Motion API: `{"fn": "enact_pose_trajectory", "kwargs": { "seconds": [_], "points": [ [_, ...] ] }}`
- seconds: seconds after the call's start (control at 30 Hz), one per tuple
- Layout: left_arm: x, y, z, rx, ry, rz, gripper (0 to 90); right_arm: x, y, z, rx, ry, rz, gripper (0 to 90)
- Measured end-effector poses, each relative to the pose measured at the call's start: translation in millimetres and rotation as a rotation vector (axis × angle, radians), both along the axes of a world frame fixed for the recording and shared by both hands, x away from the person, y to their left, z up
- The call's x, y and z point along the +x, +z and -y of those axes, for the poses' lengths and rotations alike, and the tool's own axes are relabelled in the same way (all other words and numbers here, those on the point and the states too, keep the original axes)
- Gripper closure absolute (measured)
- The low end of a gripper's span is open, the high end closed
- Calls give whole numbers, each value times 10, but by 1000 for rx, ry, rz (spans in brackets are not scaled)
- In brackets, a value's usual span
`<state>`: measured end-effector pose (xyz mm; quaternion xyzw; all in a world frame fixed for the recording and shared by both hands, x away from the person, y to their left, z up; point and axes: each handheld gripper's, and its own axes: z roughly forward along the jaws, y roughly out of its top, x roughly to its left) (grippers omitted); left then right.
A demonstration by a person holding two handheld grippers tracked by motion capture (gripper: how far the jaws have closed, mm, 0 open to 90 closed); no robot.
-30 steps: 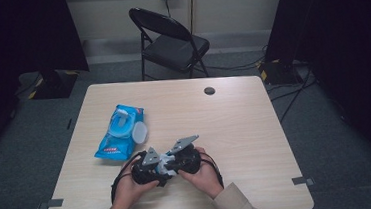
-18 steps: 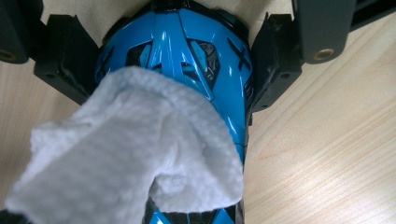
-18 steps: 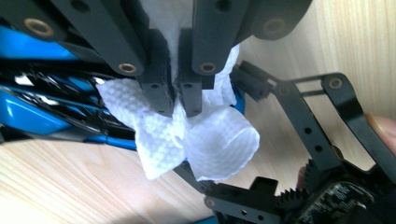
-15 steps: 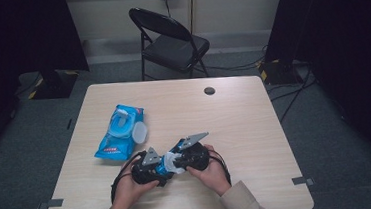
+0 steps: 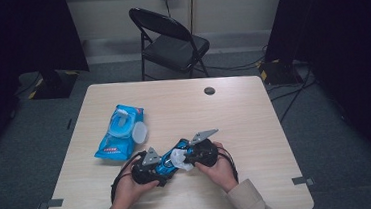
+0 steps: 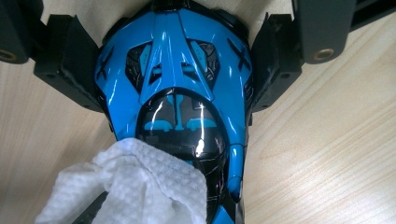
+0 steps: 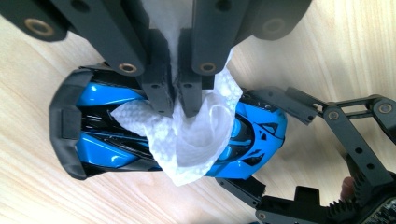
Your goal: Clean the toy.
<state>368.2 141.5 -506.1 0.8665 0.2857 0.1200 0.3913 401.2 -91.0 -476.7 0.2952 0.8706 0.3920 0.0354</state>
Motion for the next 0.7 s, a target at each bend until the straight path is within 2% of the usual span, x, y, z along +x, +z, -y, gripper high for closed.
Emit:
{"fn": "enact_pose_trajectory", "kwargs": {
  "seconds": [0.27, 0.47, 0.7],
  "points": [
    [-1, -1, 1, -2, 1, -2, 250, 24, 2, 106, -22, -39, 7, 867],
    [1, 0, 0, 0, -1, 0, 250, 58, -19, 237, -16, -86, 2, 867],
    [0, 0, 0, 0, 0, 0, 250, 58, -17, 240, -20, -98, 1, 867]
  ]
}}
